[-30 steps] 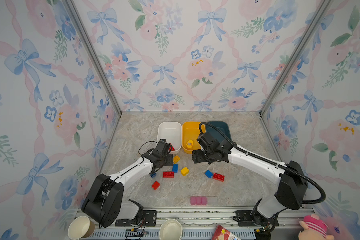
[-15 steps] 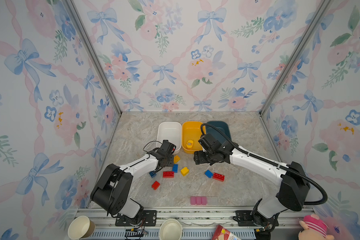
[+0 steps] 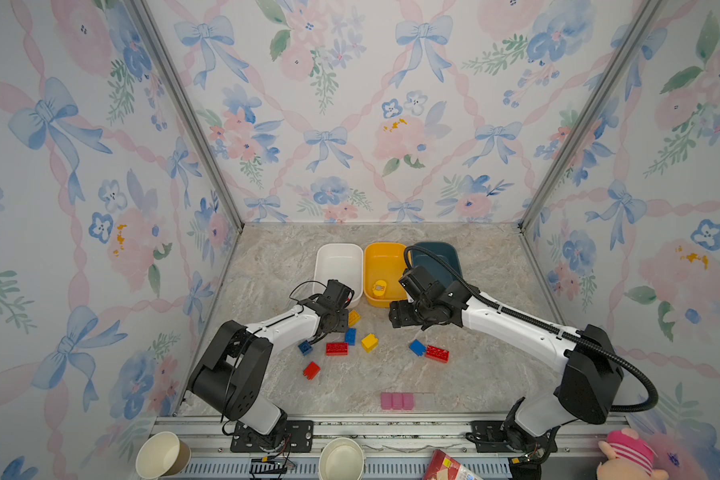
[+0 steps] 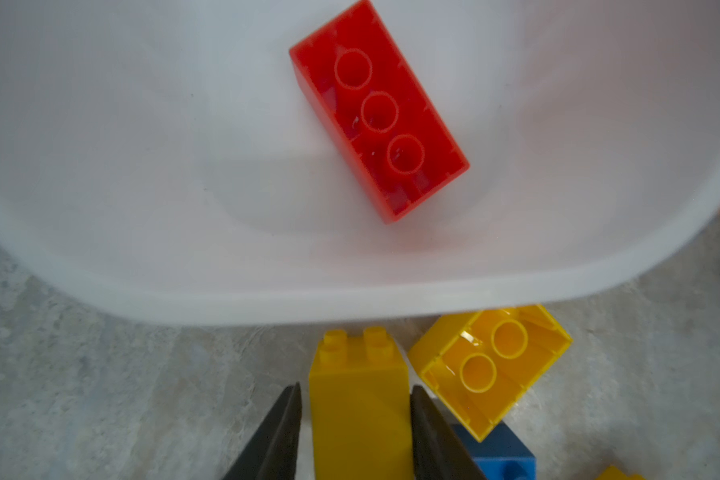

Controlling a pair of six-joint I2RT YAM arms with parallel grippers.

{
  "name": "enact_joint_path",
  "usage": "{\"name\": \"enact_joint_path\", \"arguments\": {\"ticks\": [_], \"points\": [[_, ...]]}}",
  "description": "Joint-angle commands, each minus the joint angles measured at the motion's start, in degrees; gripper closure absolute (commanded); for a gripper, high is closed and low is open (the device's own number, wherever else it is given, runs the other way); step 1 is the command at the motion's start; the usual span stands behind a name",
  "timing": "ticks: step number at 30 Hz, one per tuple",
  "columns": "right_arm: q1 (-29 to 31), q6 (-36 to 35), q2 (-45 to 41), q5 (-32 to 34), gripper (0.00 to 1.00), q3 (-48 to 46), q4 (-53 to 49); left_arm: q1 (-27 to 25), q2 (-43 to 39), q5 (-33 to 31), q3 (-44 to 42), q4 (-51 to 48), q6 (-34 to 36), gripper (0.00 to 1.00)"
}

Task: Sort the legos into containers by color
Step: 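Close the left gripper on the tall yellow brick and lift it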

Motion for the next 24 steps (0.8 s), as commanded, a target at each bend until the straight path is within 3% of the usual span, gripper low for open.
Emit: {"name": "enact_joint_path", "arguments": {"ticks": [1, 10, 24], "points": [[-0.7, 0.5, -1.1, 0.3, 0.14, -1.0, -0.1, -0.4, 0.9, -0.3, 0.2, -1.0, -0.2, 0.58], [-0.8, 0.6, -1.7, 0.5, 0.14, -0.9, -0.5, -0.4, -1.1, -0.2, -0.2, -1.1, -0.4, 0.71], [-0.9, 0.7, -2.7, 1.0, 0.14, -0.6, -1.1, -3.1, -9.5, -0.5, -0.9, -3.9, -1.9, 0.78]]}}
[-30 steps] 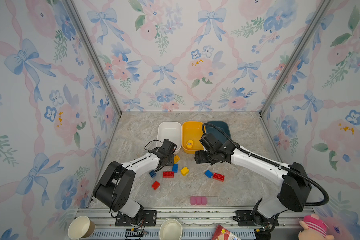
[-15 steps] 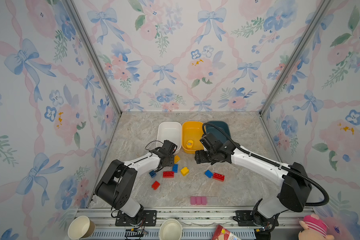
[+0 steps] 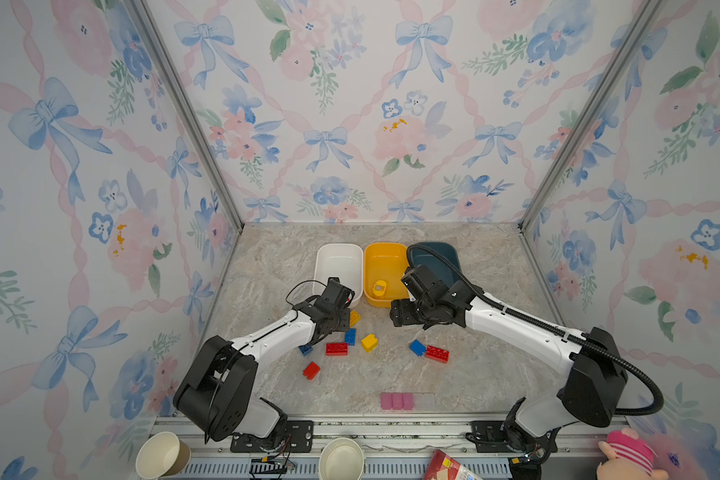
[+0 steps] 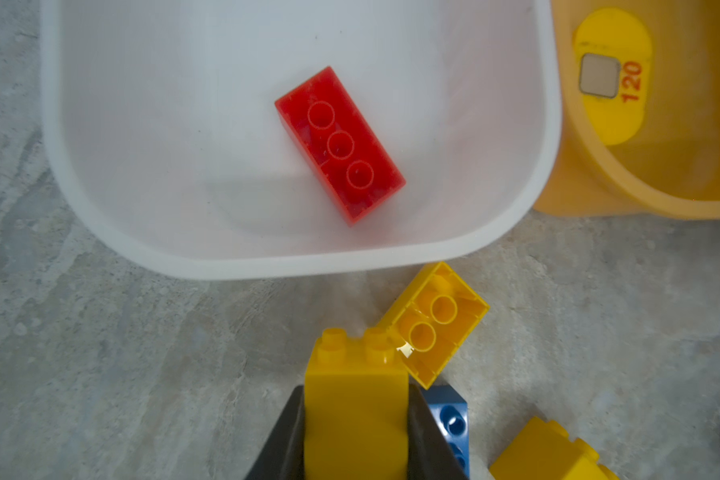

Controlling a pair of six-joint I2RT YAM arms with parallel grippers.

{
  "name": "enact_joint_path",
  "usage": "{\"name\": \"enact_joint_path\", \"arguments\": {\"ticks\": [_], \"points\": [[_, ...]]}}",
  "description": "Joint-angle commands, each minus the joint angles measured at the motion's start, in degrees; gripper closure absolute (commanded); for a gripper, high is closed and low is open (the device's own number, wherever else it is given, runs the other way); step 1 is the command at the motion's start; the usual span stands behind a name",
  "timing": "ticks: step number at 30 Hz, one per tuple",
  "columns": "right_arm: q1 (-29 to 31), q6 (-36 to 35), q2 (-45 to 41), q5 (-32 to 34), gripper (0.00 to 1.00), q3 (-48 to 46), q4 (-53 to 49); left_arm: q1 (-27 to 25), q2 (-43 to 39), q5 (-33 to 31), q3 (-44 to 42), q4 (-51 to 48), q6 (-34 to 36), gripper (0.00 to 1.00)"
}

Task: Sort the legos into containers by color
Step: 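Close the left gripper on the tall yellow brick and lift it, then carry the tall yellow brick with the left gripper over the yellow tub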

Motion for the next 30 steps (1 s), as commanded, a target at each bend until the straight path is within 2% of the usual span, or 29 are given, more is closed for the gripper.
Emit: {"name": "enact_joint_path", "arguments": {"ticks": [1, 10, 16, 30], "points": [[-0.6, 0.6, -1.5, 1.0, 0.14, -0.5, -1.2, -0.9, -2.3, -0.6, 0.2, -2.9, -0.7, 0.79], [-1.0, 0.7, -2.5, 1.5, 0.14, -0.9, -1.7, -4.8, -5.5, 0.1, 3.9, -4.6, -1.1, 0.81], [-1.5, 0.7, -3.5, 1.5, 0.14, -1.7, -2.0, -7.0, -4.4, 0.5, 9.0, -4.4, -1.0, 0.81], [-4.6, 1.4, -9.1, 1.7, 0.13, -6.1, -2.5, -8.5, 12.0, 1.4, 25.7, -1.6, 1.8, 0.82]]}}
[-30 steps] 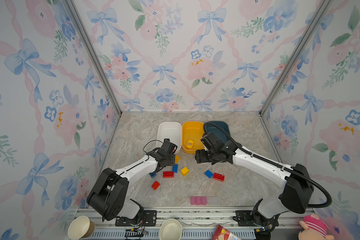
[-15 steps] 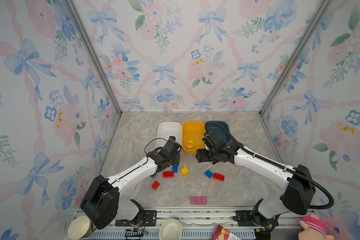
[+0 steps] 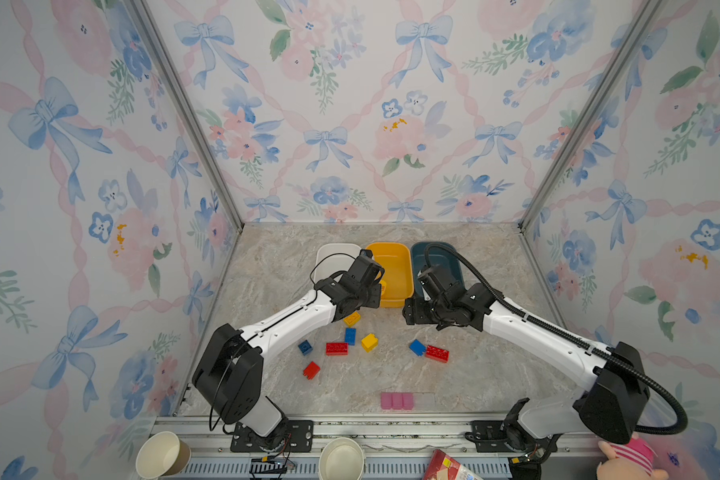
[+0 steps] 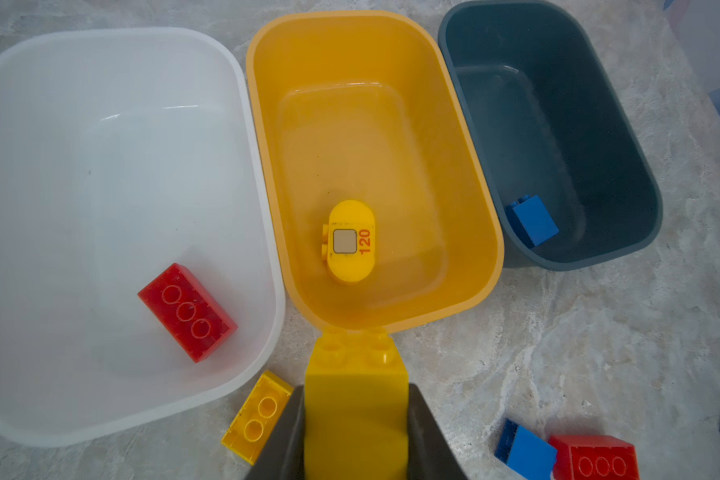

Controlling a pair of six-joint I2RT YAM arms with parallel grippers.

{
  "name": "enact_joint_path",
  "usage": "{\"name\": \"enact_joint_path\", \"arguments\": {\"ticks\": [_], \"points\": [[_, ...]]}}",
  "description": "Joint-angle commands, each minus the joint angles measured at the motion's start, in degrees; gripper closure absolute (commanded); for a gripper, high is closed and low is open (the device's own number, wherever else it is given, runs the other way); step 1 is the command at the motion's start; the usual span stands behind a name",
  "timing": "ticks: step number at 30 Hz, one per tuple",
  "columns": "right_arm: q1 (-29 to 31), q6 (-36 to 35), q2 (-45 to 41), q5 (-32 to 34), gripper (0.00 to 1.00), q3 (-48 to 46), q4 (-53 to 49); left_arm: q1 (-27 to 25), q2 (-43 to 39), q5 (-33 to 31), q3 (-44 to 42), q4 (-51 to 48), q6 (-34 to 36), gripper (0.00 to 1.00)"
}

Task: Sort the legos into containers by color
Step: 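Carry the tall yellow brick with the left gripper over the yellow tub, then open the left gripper over the yellow tub while the right gripper lowers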

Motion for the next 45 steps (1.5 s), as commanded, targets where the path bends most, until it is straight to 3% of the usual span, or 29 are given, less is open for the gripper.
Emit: {"name": "enact_joint_path", "arguments": {"ticks": [1, 12, 22, 30, 45], "points": [[-1.2, 0.7, -2.3, 0.8, 0.13, -1.7, -1.4, -0.3, 3.9, 1.0, 4.0, 1.6, 1.3, 0.82], [-3.6, 1.0, -5.3, 0.7, 0.13, -4.4, -1.5, -2.0, 18.1, 2.2, 13.3, 3.9, 2.0, 0.83], [-4.4, 1.0, -7.2, 0.9, 0.13, -5.1, -2.3, -3.0, 24.1, 1.5, 16.3, 4.9, 1.7, 0.80], [-4.8, 1.1, -7.4, 0.8, 0.13, -5.6, -2.4, -3.1, 23.3, 1.2, 16.4, 4.9, 1.2, 0.51], [-4.6, 3.3, -7.5, 0.2, 0.12, -6.8, -3.4, -3.2, 17.7, 0.6, 13.4, 4.8, 0.9, 0.42]]}}
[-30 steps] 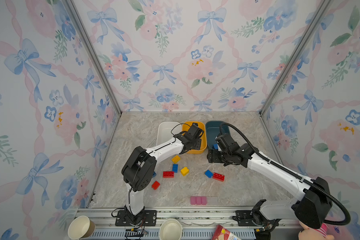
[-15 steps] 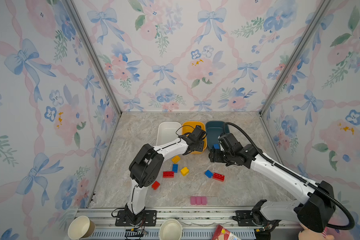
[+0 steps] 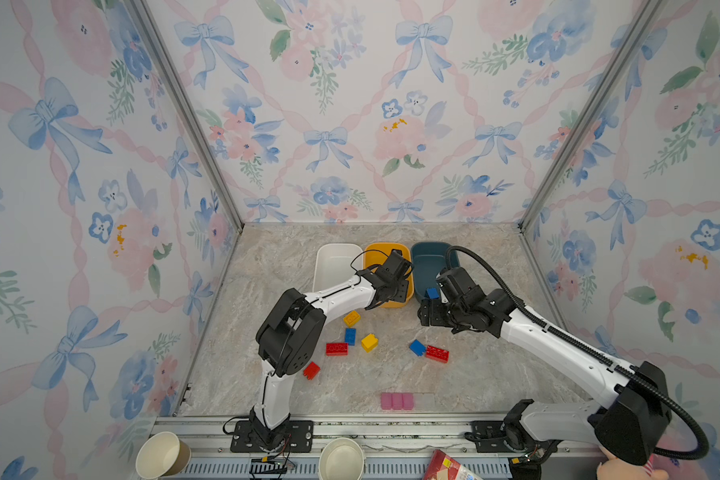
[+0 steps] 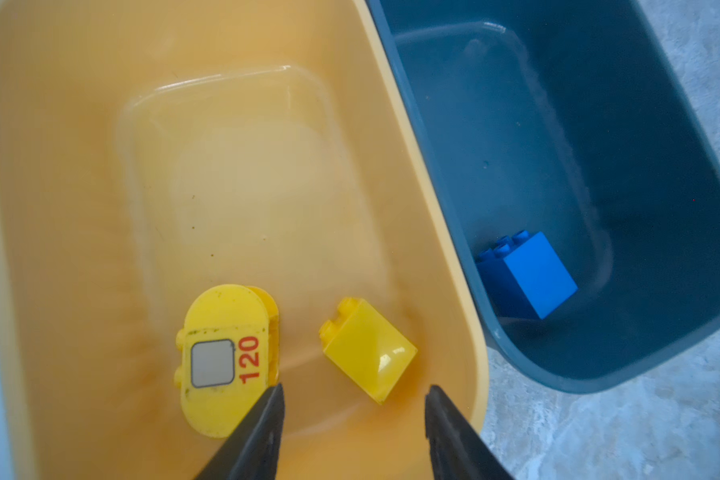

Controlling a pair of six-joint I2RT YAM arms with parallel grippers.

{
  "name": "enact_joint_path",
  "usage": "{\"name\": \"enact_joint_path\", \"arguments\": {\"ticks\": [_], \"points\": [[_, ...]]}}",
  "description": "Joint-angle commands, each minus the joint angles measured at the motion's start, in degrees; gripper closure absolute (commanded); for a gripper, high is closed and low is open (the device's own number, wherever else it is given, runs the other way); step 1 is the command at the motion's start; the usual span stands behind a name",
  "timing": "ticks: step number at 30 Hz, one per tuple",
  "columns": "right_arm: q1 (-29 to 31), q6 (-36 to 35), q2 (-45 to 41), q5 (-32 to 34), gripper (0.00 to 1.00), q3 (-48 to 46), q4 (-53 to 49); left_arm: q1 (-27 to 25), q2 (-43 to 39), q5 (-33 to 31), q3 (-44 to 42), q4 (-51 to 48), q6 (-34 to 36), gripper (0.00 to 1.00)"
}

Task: Sort the legos into containers by color
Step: 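Open the left gripper over the yellow tub while the right gripper lowers, then grasp the red brick beside the small blue brick with the right gripper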

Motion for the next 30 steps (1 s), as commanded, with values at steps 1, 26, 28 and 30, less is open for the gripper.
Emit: {"name": "enact_joint_path", "arguments": {"ticks": [1, 26, 28, 30], "points": [[-0.2, 2.3, -1.3, 0.1, 0.12, -1.9, -2.3, -0.4, -4.5, -0.8, -1.7, 0.2, 0.0, 0.42], [3.7, 15.3, 4.5, 4.2, 0.02, -13.0, -3.7, 2.6, -25.8, 0.6, -23.9, 6.8, -4.1, 0.11], [3.8, 15.1, 5.7, 3.9, 0.02, -12.7, -2.9, 3.1, -27.0, 0.9, -25.0, 7.0, -4.4, 0.10], [4.1, 14.6, 7.1, 3.7, 0.01, -11.8, -2.3, 3.5, -27.9, 1.0, -26.0, 7.1, -4.4, 0.09]]}}
